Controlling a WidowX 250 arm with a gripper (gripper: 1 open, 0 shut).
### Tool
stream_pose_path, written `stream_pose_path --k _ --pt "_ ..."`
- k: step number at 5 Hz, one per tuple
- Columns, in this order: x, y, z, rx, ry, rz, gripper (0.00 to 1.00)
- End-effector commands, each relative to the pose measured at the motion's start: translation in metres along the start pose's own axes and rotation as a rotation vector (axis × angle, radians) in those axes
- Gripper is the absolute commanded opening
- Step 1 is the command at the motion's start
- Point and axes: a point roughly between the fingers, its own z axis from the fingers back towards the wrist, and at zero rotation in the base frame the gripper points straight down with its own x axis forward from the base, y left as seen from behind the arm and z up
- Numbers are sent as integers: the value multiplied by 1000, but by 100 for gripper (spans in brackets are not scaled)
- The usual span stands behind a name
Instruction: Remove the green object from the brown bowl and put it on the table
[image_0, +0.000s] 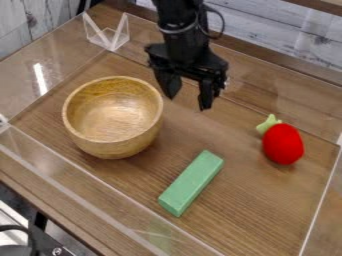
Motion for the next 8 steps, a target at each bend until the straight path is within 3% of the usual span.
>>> stream_pose_path --k 1,3,4,5,7,8 --pt "4 -4 -4 -7 -30 -46 100" --pt "-2 -23 19 -3 -49 -35 100" --pt "0 -10 15 9 -61 2 100" --pt "-5 -16 8 -2 -45 1 100" --pt "6 -1 7 -14 -30 -8 100" --pt "17 -15 11 -17 -24 -50 0"
